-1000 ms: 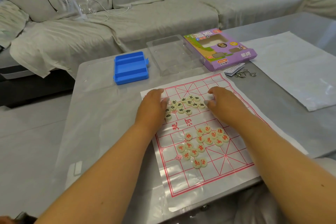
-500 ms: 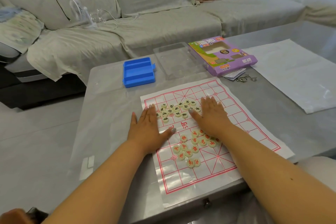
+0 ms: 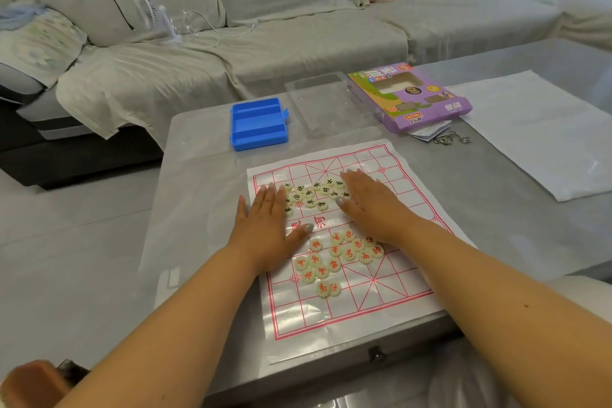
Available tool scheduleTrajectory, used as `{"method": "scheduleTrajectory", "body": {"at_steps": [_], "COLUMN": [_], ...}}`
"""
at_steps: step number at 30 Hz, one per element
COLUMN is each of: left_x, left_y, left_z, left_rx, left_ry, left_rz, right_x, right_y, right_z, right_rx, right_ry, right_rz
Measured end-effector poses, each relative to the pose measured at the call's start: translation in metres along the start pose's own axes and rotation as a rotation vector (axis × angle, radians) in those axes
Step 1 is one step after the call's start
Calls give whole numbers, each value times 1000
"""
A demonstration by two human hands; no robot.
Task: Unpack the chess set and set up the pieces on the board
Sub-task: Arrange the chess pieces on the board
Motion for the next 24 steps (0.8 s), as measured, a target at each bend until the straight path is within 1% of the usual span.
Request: {"method": "scheduleTrajectory", "body": {"at_steps": [2,5,12,16,18,20,24], "left_x": [7,16,17,20,23,23,9], "left_y": [-4,-6,-9,-13,-14,-16,-20], "left_z": [3,9,9,2,-3,-10,-13], "left_rx": [-4,5,26,35,44,72,93], "left_ry": [8,25,80,97,118,179,411], "left_rz": [1,1,-15,20,30,27,-39], "right_x": [4,17,25,32,29,24,30], "right_y": [-3,-4,-1,0,-3,-6,-9], "right_z": [5,5,2,-4,-10,-17,-19], "right_rx": [-47,-84,-105,-129,-86,-3,49], "right_ry": [105,204,147,149,116,47,-7], "right_rz": [-32,-23,-10,30,45,50,43]}}
Point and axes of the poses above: each hand's wrist, its own y-axis away from the middle knuckle, its own z-axis out of the palm, x = y × z, the point moved 6 cm from there along -y, towards the middle knuckle, and after that the axes turned 6 degrees about -z, right-handed, at the moved point
